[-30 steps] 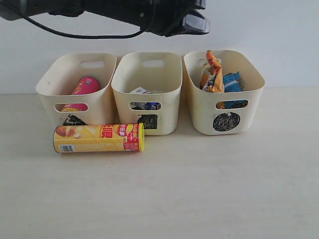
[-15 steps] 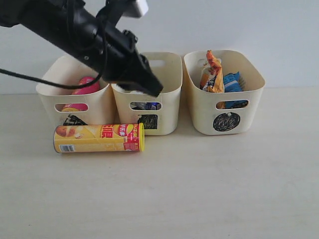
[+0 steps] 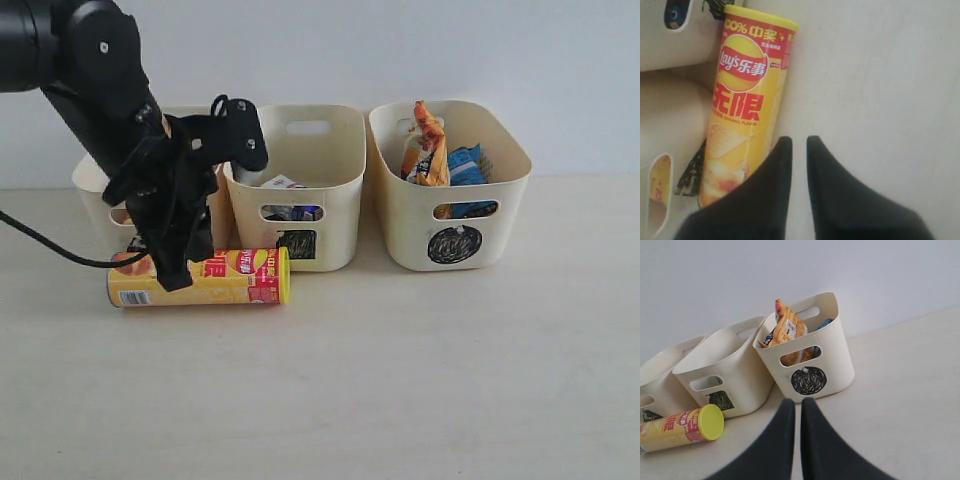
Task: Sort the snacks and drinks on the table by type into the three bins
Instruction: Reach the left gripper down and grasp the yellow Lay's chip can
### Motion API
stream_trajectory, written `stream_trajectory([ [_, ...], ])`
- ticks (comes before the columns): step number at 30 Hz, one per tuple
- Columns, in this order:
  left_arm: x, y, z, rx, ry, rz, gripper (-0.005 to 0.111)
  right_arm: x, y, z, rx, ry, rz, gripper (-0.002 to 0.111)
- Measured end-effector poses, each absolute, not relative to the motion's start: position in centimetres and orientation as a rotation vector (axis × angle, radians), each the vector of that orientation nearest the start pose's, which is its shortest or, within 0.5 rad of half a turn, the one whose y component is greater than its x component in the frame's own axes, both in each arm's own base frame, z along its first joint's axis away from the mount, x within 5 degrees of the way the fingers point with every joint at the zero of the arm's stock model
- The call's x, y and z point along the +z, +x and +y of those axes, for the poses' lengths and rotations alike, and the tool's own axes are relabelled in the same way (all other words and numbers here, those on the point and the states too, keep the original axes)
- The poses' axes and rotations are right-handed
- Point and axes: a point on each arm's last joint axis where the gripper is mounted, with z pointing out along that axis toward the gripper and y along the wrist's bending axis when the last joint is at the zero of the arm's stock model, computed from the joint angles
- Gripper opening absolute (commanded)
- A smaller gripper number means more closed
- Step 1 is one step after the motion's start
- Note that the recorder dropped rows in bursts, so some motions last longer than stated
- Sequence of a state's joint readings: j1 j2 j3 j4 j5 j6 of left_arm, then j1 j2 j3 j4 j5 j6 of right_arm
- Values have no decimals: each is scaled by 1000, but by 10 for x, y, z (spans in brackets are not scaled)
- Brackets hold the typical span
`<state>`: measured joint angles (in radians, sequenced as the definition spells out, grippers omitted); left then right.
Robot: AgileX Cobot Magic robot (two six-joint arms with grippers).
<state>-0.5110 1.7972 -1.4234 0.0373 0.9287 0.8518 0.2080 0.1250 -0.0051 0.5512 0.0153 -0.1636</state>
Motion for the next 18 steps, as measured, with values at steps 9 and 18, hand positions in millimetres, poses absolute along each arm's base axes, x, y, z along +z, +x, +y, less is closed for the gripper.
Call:
stream_trajectory([
  [9, 217, 356, -191, 262, 1930, 1993, 85, 206, 65, 15, 465, 140, 1630, 1],
  [18, 193, 372, -198, 325, 1934, 1898, 85, 206, 65, 15, 465, 140, 1630, 1],
])
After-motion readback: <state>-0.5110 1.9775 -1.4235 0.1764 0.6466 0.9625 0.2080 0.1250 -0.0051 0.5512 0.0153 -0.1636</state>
